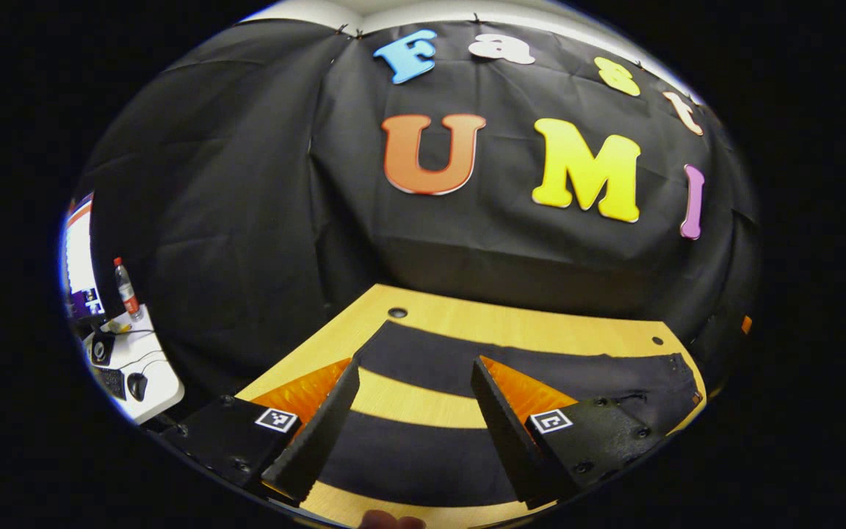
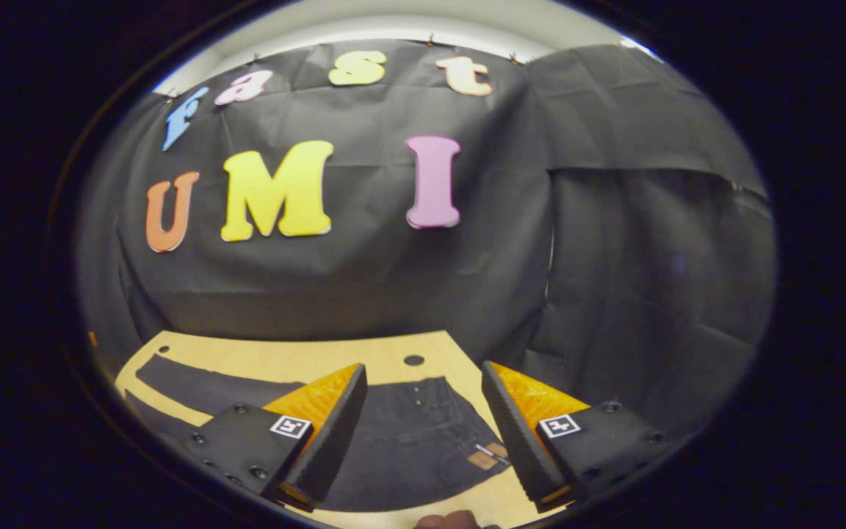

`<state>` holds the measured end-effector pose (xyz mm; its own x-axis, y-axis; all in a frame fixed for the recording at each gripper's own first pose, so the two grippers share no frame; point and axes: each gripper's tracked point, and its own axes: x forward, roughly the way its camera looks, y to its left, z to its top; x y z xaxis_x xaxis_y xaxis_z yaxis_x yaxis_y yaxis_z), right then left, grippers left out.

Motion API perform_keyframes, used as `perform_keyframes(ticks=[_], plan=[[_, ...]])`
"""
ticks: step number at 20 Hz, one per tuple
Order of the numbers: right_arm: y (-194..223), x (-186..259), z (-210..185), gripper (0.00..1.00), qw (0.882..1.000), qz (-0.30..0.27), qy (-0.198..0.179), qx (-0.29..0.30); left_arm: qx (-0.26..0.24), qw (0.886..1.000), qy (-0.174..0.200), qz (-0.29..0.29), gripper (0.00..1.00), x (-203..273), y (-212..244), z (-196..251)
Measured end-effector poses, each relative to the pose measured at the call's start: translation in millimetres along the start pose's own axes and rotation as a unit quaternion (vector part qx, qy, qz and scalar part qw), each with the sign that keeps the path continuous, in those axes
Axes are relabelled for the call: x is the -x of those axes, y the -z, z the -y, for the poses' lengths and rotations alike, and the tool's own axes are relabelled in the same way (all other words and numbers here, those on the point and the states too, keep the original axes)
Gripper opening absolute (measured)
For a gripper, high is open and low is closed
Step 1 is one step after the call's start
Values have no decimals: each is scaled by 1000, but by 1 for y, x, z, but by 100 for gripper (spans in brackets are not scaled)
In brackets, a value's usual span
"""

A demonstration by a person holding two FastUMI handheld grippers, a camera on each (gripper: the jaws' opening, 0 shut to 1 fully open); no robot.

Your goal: Grasp the waist and the cuffs of the jeans and fold them to make the two legs overlap; first hold the waist and fold one-third of the jeans toward the cuffs, then hold the cuffs and fold the remaining one-third in the same direction to finish folding.

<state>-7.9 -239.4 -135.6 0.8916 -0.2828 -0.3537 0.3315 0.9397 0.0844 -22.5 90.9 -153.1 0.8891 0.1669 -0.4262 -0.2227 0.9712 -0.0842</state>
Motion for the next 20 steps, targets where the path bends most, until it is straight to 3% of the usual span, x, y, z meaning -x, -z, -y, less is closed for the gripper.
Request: perform_keyframes(ticks=[5, 6, 10, 11, 12, 16, 19, 20], plan=[[73, -8, 50, 99, 993, -99, 29, -65, 62, 994, -27, -90, 99, 15, 66, -33], [87, -8, 56, 95, 989, -118, 31, -80, 79, 990, -32, -112, 99, 17, 82, -37], [142, -2, 58, 95, 969, -208, 21, -129, 161, 967, -43, -193, 99, 22, 142, -47], [151, -2, 57, 99, 964, -224, 20, -142, 194, 958, -47, -208, 99, 23, 150, -49], [162, -3, 56, 94, 957, -241, 22, -160, 233, 946, -50, -219, 99, 23, 157, -49], [189, -5, 55, 99, 933, -282, 32, -220, 364, 898, -79, -233, 99, 20, 169, -53], [201, -14, 52, 99, 915, -301, 31, -268, 452, 855, -97, -235, 99, 16, 162, -63], [204, -15, 50, 94, 907, -308, 28, -285, 477, 841, -103, -236, 99, 14, 163, -64]])
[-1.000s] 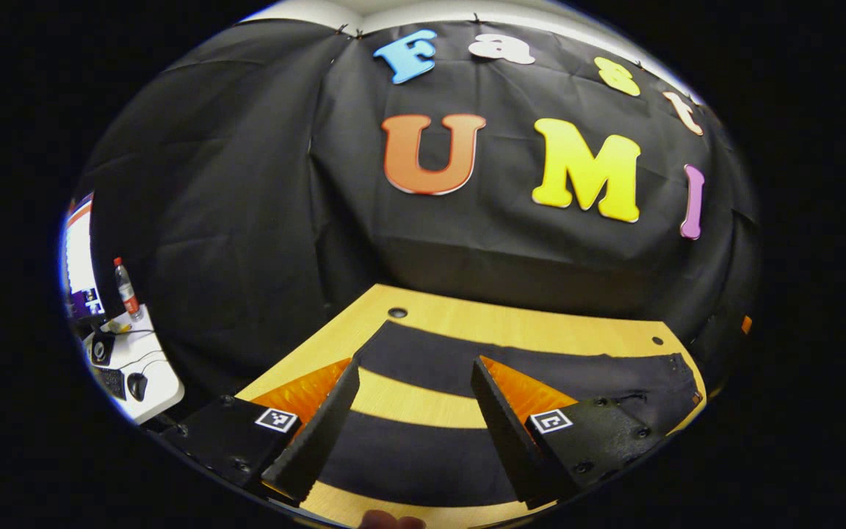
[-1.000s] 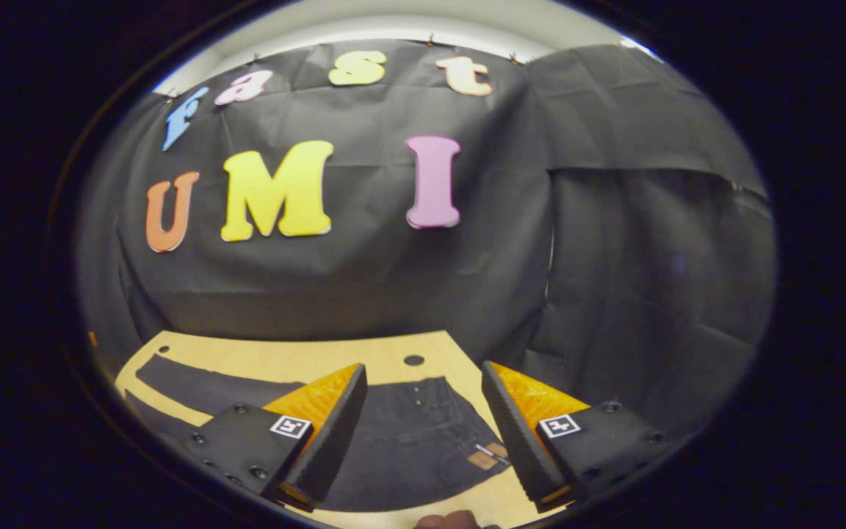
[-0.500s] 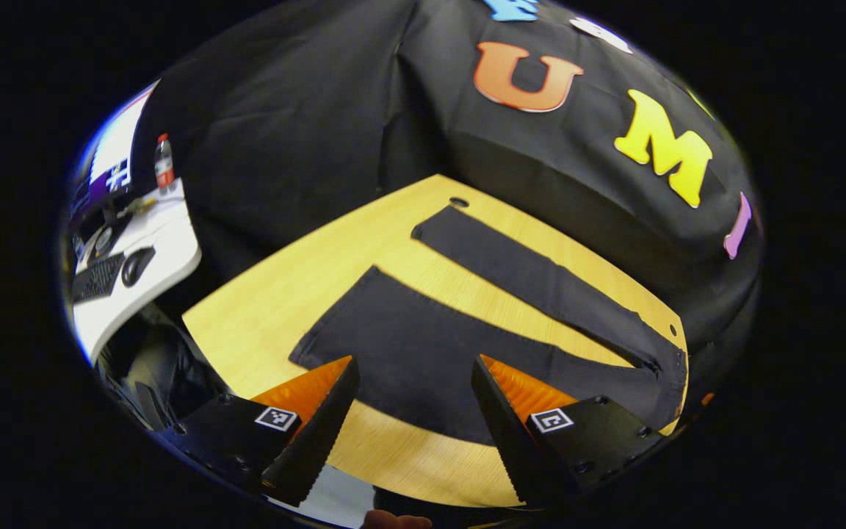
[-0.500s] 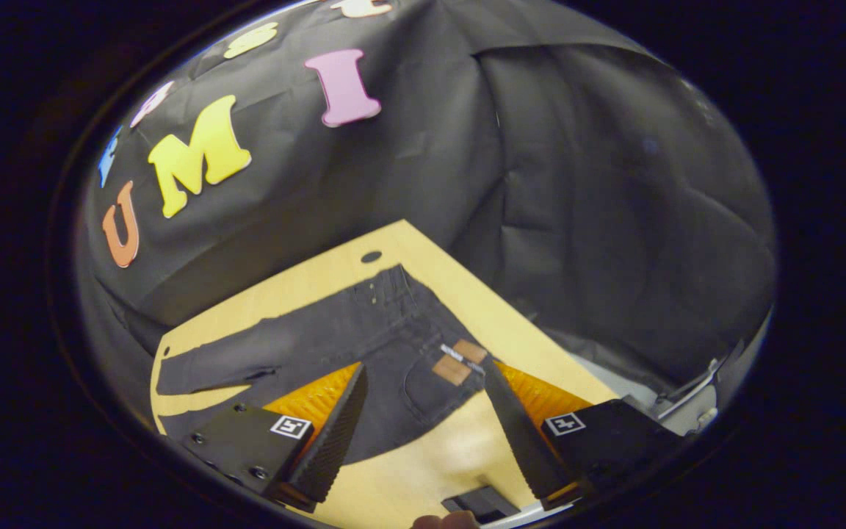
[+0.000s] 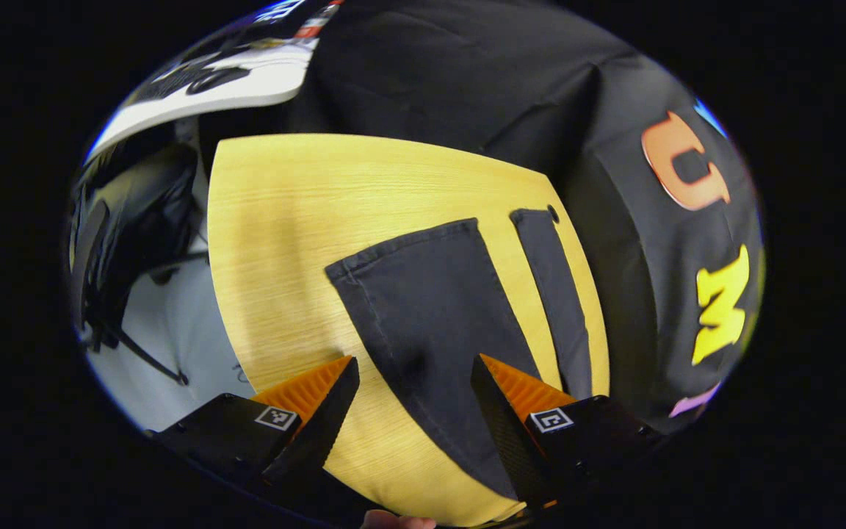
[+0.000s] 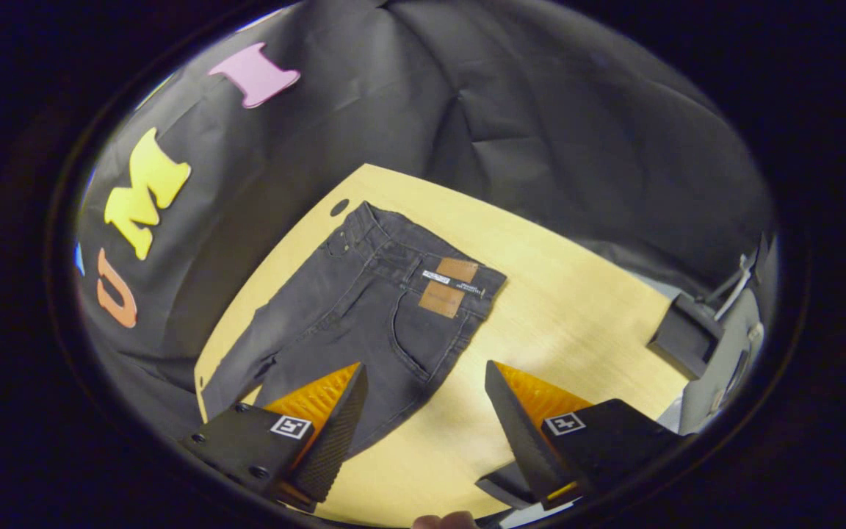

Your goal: Grasp the waist and the cuffs of the jeans and fold them to make the two legs overlap; first hold the waist and fold one-third of the jeans toward the cuffs, then hold the cuffs and fold the remaining one-third in the same direction to finish folding.

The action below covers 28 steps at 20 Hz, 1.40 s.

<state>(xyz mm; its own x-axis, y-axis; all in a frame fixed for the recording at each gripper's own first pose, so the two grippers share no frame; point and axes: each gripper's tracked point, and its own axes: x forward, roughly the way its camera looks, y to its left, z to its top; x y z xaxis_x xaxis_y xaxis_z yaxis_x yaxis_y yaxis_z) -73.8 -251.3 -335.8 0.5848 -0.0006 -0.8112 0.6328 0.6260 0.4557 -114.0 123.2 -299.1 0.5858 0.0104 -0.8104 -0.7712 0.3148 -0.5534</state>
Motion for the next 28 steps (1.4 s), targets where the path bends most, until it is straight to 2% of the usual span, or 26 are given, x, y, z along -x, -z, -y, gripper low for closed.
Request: perform_keyframes(ticks=[1, 4, 5, 6, 7, 11, 12, 14, 17, 19, 21, 22, 23, 25, 26, 27, 28], plan=[[1, -4, 1, 99, 1000, -11, -6, -18, 27, 1000, -1, -4, 99, 0, -1, 1], [-3, -21, 9, 99, 997, -18, 0, -74, 98, 995, 5, -2, 99, 5, -7, 11], [-7, -24, 10, 94, 996, -15, 1, -86, 112, 994, 8, 0, 97, 7, -15, 11], [-10, -29, 12, 94, 995, -13, 3, -97, 120, 993, 10, 2, 100, 9, -18, 21], [-17, -32, 12, 94, 994, -8, 1, -110, 121, 993, 11, 3, 97, 3, -18, 18], [-43, -45, 9, 96, 990, 3, -11, -142, 109, 994, 22, 5, 97, -9, -23, 31], [-47, -48, 8, 93, 989, 4, -14, -145, 107, 994, 25, 6, 97, -12, -24, 35], [-54, -55, 7, 96, 989, 5, -16, -145, 101, 994, 29, 6, 97, -17, -26, 42], [-59, -60, 5, 93, 990, 7, -19, -141, 96, 995, 41, 3, 96, -26, -28, 55], [-64, -59, 3, 97, 989, 9, -21, -144, 93, 994, 50, -2, 96, -32, -29, 65], [-65, -60, 9, 92, 990, 8, -5, -143, 86, 995, 54, -10, 95, -38, -31, 71], [-63, -61, 17, 86, 990, 4, 11, -142, 84, 995, 48, -17, 93, -40, -28, 69], [-66, -61, 17, 80, 989, 3, 12, -148, 84, 995, 40, -22, 100, -45, -28, 67], [-63, -60, 27, 69, 987, -5, 45, -157, 90, 995, 40, -29, 79, -48, -28, 69], [-57, -59, 31, 47, 985, -6, 52, -165, 91, 995, 39, -31, 61, -51, -29, 69], [-60, -61, 30, 26, 984, -10, 50, -171, 93, 994, 36, -34, 68, -54, -28, 67], [-62, -61, 30, 30, 983, -14, 49, -174, 98, 994, 32, -36, 33, -56, -26, 66]])
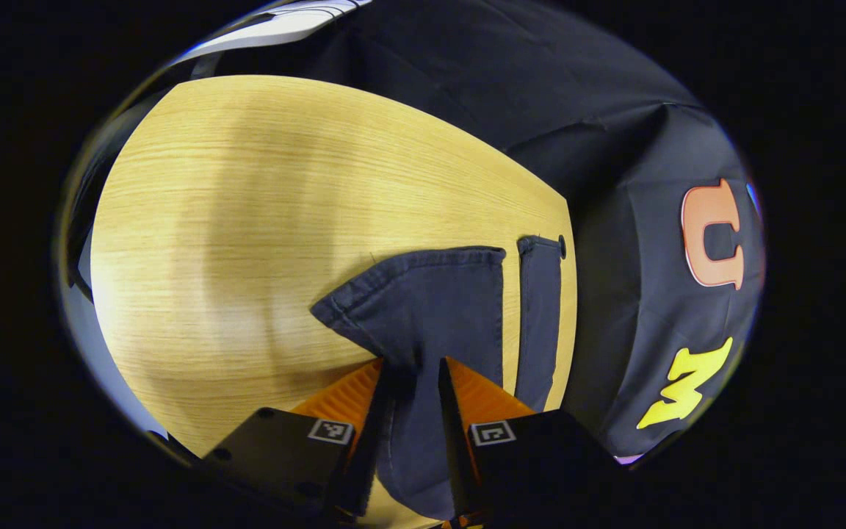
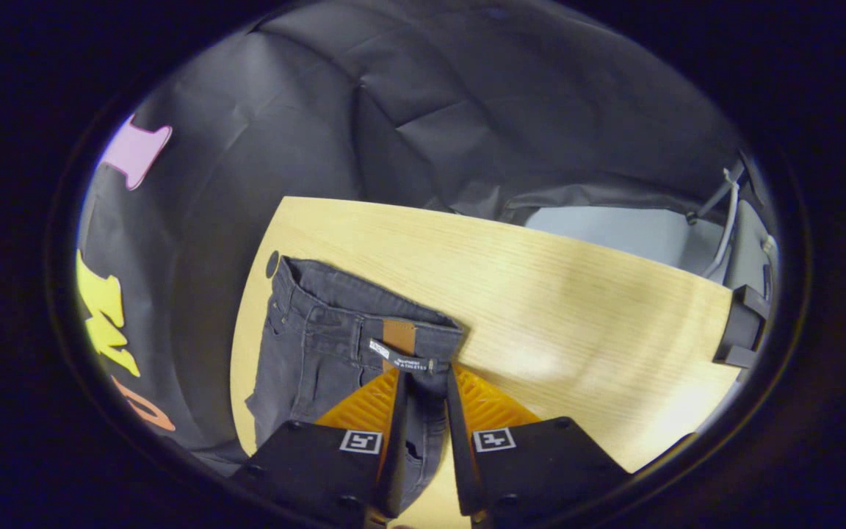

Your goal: Grasp the waist and the cuffs of the jeans and fold them to make the two legs overlap; first hold the waist and fold one-third of the jeans toward the cuffs, then hold the cuffs and fold the remaining one-third in the same direction to finish folding.

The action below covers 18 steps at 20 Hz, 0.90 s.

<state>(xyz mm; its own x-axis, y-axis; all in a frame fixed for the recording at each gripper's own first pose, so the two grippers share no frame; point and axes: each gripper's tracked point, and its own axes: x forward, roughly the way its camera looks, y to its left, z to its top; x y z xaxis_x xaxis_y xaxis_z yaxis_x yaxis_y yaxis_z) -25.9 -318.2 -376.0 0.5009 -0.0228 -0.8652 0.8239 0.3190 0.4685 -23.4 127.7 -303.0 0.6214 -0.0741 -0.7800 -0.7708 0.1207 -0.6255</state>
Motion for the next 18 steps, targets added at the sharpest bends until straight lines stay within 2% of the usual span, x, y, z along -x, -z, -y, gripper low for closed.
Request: perform_keyframes(ticks=[1, 2, 3, 4, 6, 7, 9, 10, 11, 14, 17, 18], plan=[[1, 0, 3, 31, 1000, -4, 9, 2, 6, 1000, -1, 0, 32, -3, 0, -1], [-2, 0, 4, 21, 1000, -6, 10, 0, 7, 1000, 2, -4, 20, -5, 2, 0], [-3, 0, 5, 11, 1000, -7, 11, -1, 6, 1000, 6, -12, 24, -5, 5, 3], [-1, 0, 5, 7, 1000, -9, 9, 0, 3, 1000, 9, -14, 12, -5, 5, 4], [-2, 2, 1, 7, 1000, -12, 3, 3, -5, 1000, 12, -16, 6, -2, 4, 8], [-3, 5, 0, 11, 1000, -12, -2, 6, -7, 1000, 11, -17, 5, 2, 2, 10], [-4, 15, -6, 11, 1000, -11, -13, 11, -6, 1000, 0, -25, 4, 9, 3, 13], [-5, 21, -9, 7, 1000, -10, -19, 13, -2, 1000, -5, -28, 4, 14, 2, 16], [-7, 27, -12, 11, 1000, -8, -24, 13, 4, 999, -10, -30, 4, 17, 1, 19], [-6, 43, -26, 11, 999, -11, -35, 10, 24, 999, -3, -31, 4, 30, -3, 41], [-12, 55, -45, 10, 999, -14, -47, -2, 1, 999, -7, -36, 4, 40, -6, 62], [-9, 60, -49, 1, 999, -16, -49, -1, -8, 999, -3, -39, 4, 41, -8, 71]])
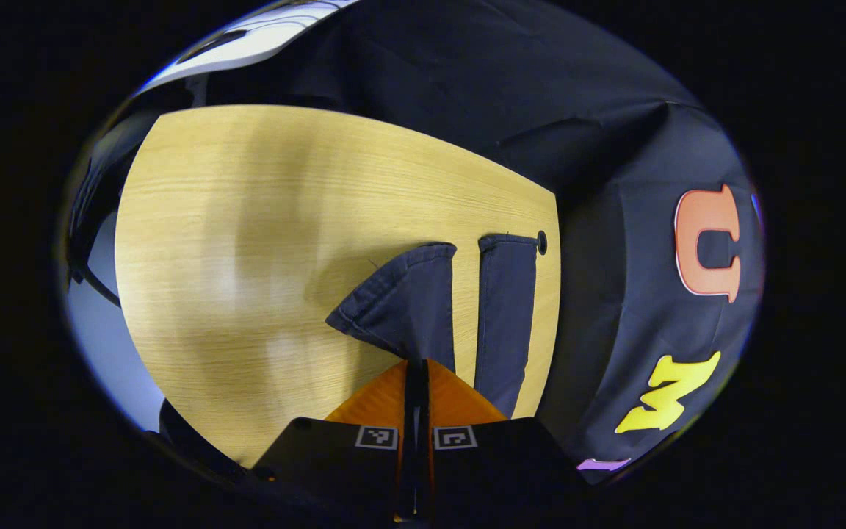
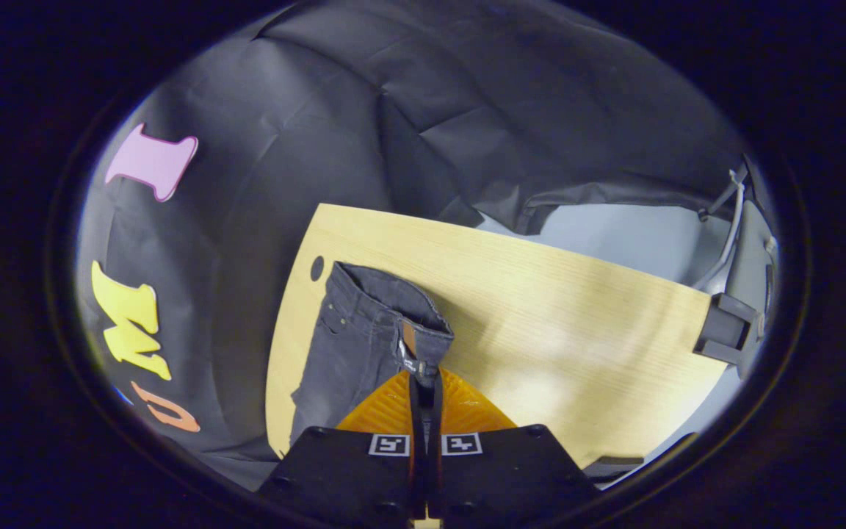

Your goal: Grasp the waist and the cuffs of the jeans and fold them to make the two legs overlap; first hold the waist and fold one-third of the jeans toward the cuffs, then hold the cuffs and fold the remaining one-third in the same direction to finish folding.

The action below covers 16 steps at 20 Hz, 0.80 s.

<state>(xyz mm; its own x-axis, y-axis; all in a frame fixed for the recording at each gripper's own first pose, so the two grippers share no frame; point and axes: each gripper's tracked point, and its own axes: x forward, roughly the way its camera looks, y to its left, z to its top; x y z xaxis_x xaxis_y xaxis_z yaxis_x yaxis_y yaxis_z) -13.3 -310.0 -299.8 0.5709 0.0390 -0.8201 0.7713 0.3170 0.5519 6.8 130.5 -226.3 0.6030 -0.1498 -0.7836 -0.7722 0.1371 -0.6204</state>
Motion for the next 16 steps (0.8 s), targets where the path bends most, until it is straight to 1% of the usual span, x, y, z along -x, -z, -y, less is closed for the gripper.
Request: perform_keyframes(ticks=[3, 6, 9, 13, 16], plan=[[-4, 6, -18, 1, 1000, -10, -10, 8, -1, 1000, 9, -13, 4, 2, -6, 27], [-14, 12, -49, 0, 999, -10, -31, 15, -16, 1000, 12, -20, 4, -3, -13, 57], [-22, 10, -73, 1, 998, -10, -39, 40, -23, 999, 19, -28, 4, -12, -18, 94], [-32, -7, -106, 1, 998, -23, -54, 15, -29, 999, 13, -35, 4, -35, -26, 129], [-41, -26, -122, 1, 998, -25, -51, 23, -37, 999, 9, -37, 4, -56, -33, 156]])
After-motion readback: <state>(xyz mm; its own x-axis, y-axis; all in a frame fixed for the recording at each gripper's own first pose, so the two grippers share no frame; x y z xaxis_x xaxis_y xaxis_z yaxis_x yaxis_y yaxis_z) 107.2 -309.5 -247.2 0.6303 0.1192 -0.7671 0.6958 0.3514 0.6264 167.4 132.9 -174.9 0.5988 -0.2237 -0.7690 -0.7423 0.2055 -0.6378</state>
